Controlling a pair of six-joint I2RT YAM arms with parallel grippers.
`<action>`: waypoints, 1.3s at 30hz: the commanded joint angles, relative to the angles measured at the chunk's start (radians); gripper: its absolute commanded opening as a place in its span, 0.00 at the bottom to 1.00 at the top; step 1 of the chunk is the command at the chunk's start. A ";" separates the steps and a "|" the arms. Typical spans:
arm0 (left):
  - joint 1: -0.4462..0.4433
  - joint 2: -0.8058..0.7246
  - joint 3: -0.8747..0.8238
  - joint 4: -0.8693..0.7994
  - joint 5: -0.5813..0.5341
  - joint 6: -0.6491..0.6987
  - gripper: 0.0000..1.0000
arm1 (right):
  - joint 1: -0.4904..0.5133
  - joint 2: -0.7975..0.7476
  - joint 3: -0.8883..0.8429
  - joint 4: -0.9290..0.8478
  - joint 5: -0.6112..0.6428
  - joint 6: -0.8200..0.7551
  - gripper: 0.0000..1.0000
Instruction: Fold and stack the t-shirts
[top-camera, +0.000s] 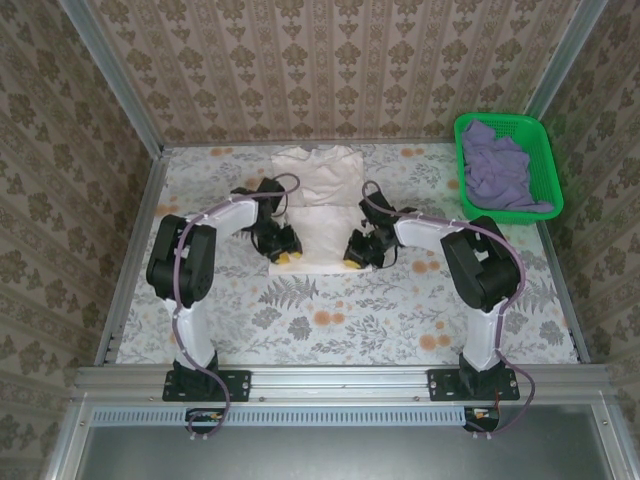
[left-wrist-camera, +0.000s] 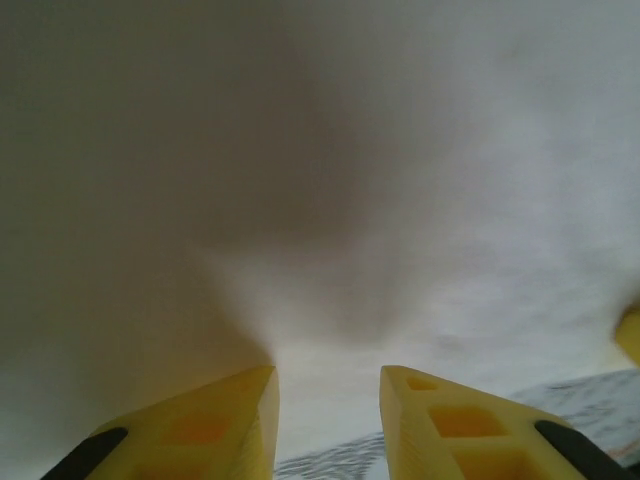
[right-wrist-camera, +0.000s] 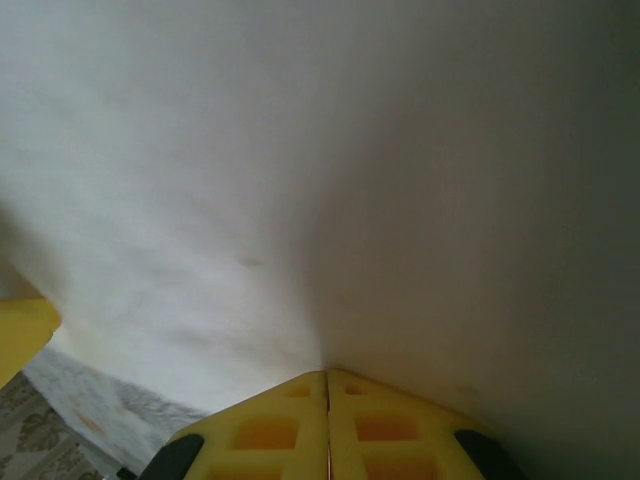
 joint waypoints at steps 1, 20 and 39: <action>-0.005 -0.021 -0.106 0.009 -0.050 0.027 0.32 | 0.011 -0.010 -0.101 0.064 0.017 0.040 0.10; -0.054 -0.357 -0.243 -0.219 -0.061 0.054 0.41 | 0.136 -0.388 -0.360 0.087 0.024 0.122 0.20; 0.115 0.127 0.214 -0.089 -0.025 0.108 0.11 | -0.107 0.090 0.169 -0.014 0.002 -0.012 0.04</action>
